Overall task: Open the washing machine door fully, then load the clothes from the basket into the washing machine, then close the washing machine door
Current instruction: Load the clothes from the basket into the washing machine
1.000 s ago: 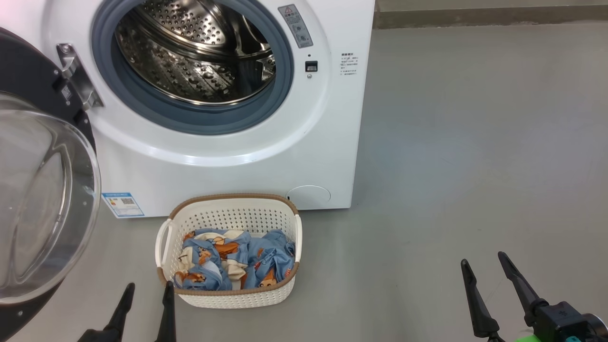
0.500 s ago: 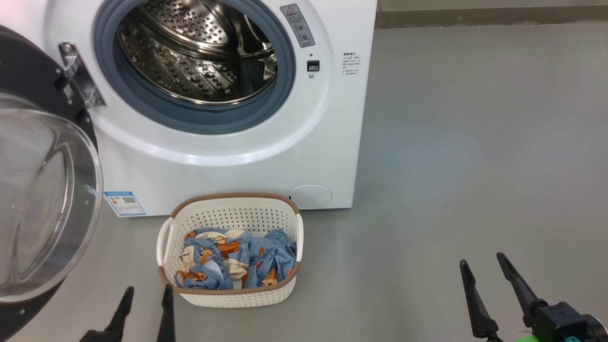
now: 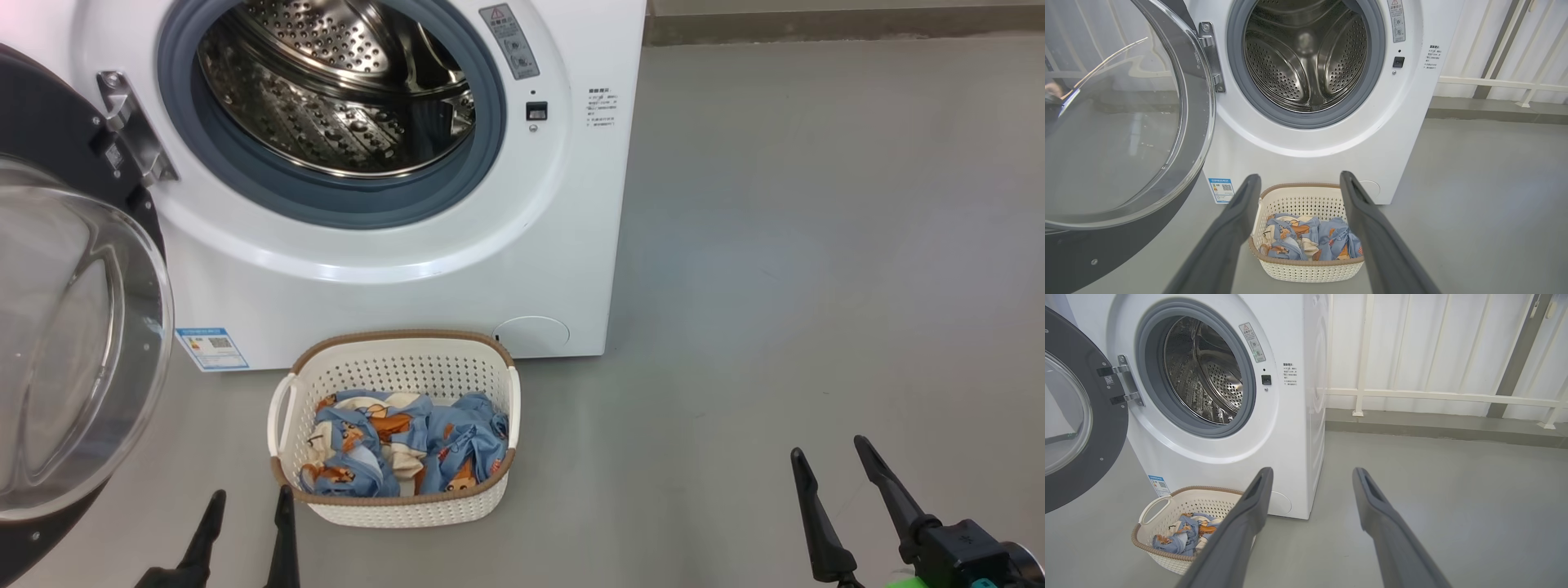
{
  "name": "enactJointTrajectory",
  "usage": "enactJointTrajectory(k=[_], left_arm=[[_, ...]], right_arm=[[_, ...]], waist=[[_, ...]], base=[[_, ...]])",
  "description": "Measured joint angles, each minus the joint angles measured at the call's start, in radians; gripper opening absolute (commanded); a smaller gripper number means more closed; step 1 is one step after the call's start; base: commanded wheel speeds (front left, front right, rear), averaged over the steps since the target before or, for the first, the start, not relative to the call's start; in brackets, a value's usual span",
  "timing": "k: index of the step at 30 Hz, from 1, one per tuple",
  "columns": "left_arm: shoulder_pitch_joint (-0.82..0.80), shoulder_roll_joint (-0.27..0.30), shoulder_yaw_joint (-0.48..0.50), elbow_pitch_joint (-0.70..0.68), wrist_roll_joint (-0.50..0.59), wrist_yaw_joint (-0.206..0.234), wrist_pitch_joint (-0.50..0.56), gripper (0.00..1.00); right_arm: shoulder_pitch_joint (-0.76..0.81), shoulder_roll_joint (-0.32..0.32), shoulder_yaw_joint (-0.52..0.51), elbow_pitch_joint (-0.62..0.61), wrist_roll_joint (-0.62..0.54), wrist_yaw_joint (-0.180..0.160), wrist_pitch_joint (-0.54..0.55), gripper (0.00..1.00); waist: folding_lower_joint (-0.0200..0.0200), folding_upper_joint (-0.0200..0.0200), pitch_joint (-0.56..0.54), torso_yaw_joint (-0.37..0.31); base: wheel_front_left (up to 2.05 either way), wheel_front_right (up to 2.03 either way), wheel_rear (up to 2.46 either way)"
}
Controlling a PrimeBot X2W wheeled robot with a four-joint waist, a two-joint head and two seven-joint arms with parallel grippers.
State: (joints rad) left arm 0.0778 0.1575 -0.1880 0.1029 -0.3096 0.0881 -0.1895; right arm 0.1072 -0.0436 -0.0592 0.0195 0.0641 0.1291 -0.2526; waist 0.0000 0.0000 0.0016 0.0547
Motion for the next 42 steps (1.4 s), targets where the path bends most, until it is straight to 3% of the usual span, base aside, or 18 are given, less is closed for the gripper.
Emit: enactJointTrajectory(k=[24, 42], left_arm=[[-0.002, 0.008, -0.013, 0.003, 0.0, 0.015, -0.014, 1.0], [-0.002, 0.017, -0.027, 0.0, 0.0, 0.023, -0.014, 1.0]], right_arm=[[0.0, 0.001, 0.005, -0.002, 0.0, 0.0, 0.0, 1.0], [0.0, 0.001, 0.012, 0.002, 0.0, 0.0, 0.0, 1.0]], waist=[[0.0, 0.0, -0.003, 0.005], [0.0, 0.0, 0.003, 0.007]], base=[[1.31, -1.31, 0.0], [0.13, -0.13, 0.0]])
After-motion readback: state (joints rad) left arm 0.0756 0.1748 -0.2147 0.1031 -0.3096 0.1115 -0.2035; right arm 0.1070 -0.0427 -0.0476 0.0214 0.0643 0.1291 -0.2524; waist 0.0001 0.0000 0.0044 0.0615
